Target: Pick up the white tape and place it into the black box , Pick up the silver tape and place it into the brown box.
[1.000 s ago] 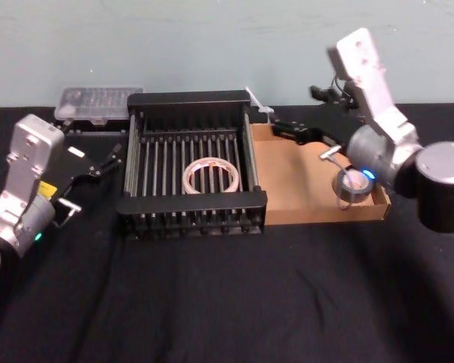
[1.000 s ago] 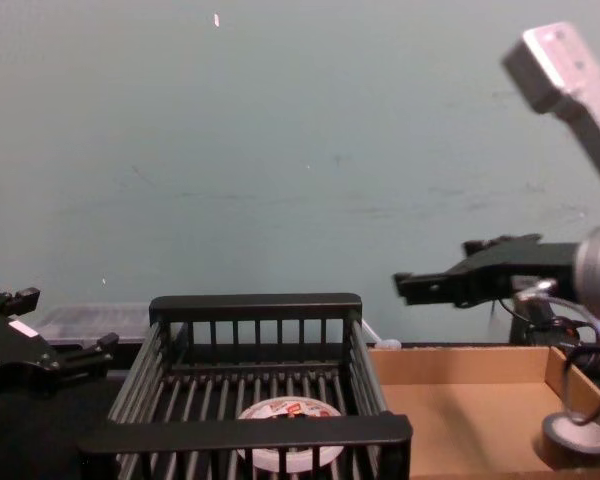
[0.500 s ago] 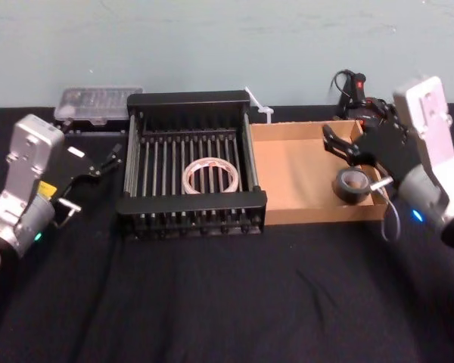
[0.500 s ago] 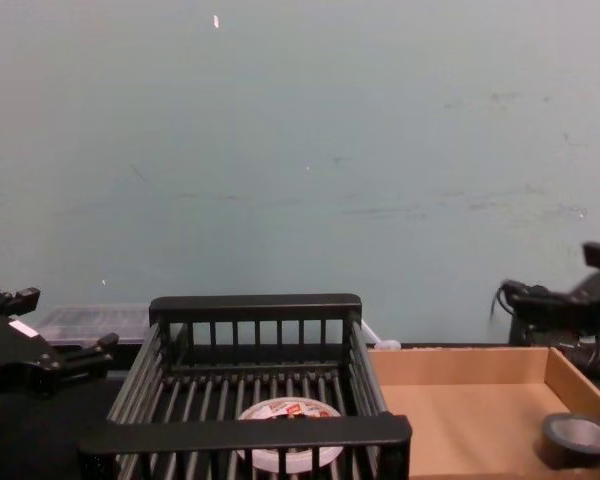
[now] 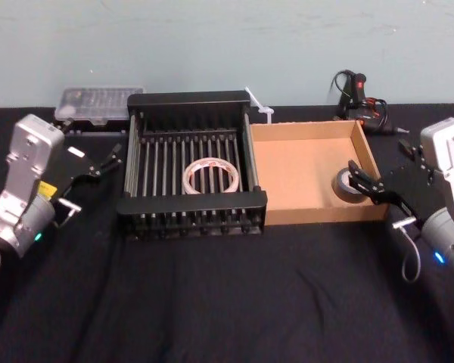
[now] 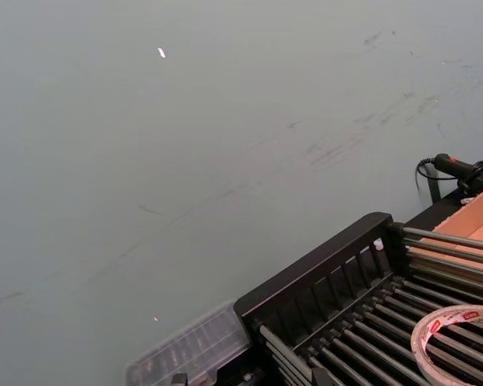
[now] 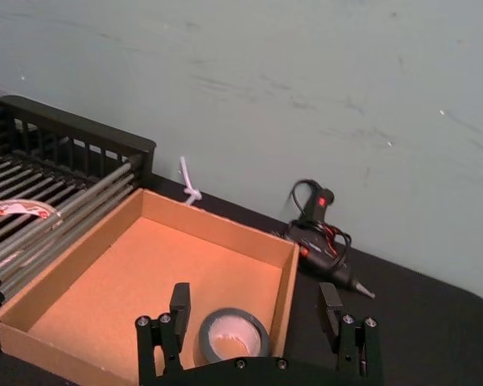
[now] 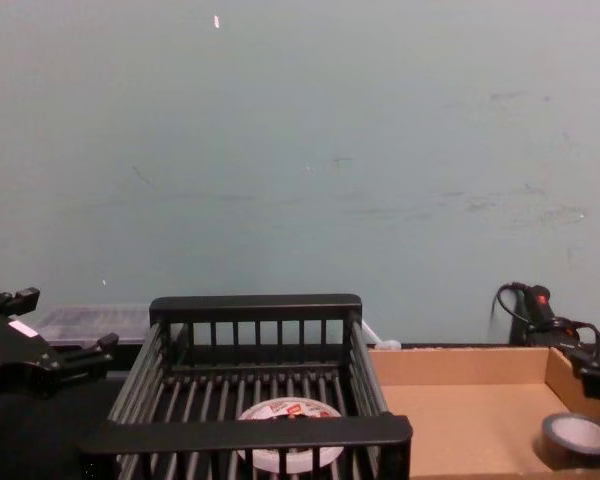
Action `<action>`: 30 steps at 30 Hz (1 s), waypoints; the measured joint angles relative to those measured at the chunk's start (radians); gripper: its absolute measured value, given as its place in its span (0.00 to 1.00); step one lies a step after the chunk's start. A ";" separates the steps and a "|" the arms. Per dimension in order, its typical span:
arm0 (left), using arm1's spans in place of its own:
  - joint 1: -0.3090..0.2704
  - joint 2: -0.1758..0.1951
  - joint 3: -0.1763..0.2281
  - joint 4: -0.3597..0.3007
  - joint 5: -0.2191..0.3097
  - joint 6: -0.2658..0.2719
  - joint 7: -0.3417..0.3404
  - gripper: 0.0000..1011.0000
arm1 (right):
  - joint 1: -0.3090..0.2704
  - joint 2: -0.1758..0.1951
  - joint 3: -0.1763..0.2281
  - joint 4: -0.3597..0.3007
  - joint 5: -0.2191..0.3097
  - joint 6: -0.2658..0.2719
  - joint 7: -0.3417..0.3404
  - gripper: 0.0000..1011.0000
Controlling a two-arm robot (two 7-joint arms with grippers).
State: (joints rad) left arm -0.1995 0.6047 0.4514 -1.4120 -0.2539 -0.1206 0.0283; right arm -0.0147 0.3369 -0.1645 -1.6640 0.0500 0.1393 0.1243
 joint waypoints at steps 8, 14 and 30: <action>0.000 0.000 0.000 0.000 0.000 0.000 0.000 0.99 | -0.013 -0.007 0.011 -0.005 0.001 0.004 -0.003 0.99; 0.000 0.000 0.000 0.000 0.000 0.000 0.000 0.99 | -0.010 -0.006 0.008 -0.004 0.001 0.004 -0.002 0.99; 0.000 0.000 0.000 0.000 0.000 0.000 0.000 0.99 | -0.008 -0.004 0.006 -0.003 0.001 0.004 -0.001 0.99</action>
State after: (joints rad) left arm -0.1995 0.6047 0.4514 -1.4120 -0.2539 -0.1206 0.0283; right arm -0.0230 0.3325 -0.1586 -1.6667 0.0509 0.1431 0.1236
